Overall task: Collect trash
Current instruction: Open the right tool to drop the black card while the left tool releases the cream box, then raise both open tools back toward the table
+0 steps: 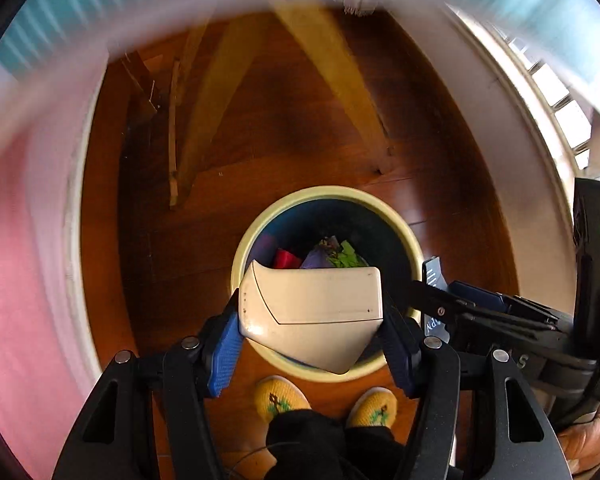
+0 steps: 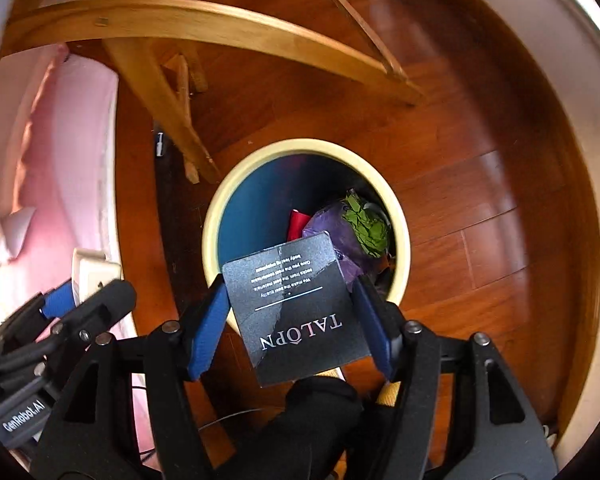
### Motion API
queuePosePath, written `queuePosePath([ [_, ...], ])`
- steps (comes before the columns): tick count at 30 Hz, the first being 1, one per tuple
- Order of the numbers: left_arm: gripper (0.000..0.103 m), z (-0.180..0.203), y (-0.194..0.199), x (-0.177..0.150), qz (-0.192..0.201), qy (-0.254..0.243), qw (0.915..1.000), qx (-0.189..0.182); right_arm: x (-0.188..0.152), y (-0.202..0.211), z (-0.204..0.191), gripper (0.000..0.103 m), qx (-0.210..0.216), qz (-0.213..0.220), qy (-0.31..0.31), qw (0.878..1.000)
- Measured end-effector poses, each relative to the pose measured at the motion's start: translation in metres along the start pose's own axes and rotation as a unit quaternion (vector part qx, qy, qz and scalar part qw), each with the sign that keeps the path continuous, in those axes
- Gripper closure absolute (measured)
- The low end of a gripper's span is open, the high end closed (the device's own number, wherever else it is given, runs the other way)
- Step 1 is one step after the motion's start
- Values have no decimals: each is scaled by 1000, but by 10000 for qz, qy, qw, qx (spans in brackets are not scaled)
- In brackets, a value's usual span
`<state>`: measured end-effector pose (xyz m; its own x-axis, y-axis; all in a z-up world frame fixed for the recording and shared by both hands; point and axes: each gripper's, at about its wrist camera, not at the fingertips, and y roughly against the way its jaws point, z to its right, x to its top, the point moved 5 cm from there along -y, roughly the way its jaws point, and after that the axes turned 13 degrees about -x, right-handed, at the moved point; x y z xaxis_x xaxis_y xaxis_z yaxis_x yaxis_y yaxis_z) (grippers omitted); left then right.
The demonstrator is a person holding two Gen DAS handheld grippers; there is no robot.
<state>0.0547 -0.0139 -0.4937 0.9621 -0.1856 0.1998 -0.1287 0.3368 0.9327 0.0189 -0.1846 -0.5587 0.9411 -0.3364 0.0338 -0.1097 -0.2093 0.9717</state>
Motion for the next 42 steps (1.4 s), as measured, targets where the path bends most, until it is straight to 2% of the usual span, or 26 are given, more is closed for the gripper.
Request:
queuePosePath([
  [1,32,-5,-8,0,-2,9,10000,-33,1,-12,2,41,23,-79,-108,9999],
  [2,18,-11,-16,-1,19,27,10000,-16,1,-18,3,36,-2,-116,-185,9998],
  [3,11,-15,-20,-2,49,43,10000,-8,2,-24,4,29,-19,-129,-260,9996],
  [4,8,-20,-24,-2,86,53,9999,-10,3,-28,5,28,-13,-118,-321,9994],
  [10,8,-37,-28,-7,145,94,9997,151,6,-33,0,27,-120,16,-242,9996],
  [18,8,-31,21,-6,314,143,9991,253,7,12,-12,27,-192,170,-85,9996],
  [24,8,-5,87,0,462,130,9987,195,1,81,-22,27,-241,338,-48,9991],
  [30,8,30,176,8,724,-31,9973,66,-7,176,-39,27,-252,593,109,9979],
  [36,8,68,270,18,1055,-281,9940,-112,-6,283,-57,27,-214,1068,319,9935],
  [42,8,99,355,36,1481,-577,9871,-197,2,371,-79,27,-279,1600,578,9850],
])
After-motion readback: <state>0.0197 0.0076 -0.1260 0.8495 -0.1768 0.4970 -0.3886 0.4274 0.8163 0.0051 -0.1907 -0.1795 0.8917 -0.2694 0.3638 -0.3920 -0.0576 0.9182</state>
